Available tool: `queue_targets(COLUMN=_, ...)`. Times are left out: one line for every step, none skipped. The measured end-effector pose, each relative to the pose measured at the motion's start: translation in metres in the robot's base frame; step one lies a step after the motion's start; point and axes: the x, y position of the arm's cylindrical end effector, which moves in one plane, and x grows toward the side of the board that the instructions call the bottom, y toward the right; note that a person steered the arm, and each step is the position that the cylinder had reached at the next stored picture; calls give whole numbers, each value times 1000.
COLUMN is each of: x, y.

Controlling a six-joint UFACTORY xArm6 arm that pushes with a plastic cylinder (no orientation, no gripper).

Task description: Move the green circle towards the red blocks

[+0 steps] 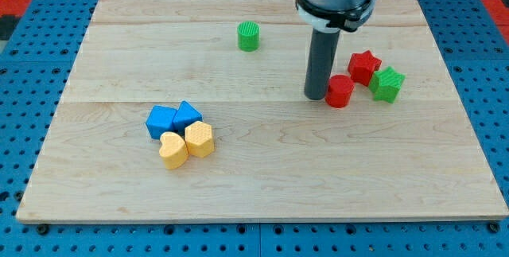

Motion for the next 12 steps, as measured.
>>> queue_targets(x=7, y=-33)
queue_targets(x=16, y=5)
queue_targets(x=8, y=41)
queue_targets(x=17, y=13)
queue_targets(x=0, y=-118)
queue_targets(x=-79, y=-197)
queue_targets(x=-130, y=-192)
queue_targets(x=-152, y=-96)
queue_targets(x=-135, y=-111)
queue_targets(x=-151, y=-167)
queue_targets(x=-140, y=-123)
queue_targets(x=-116, y=-89)
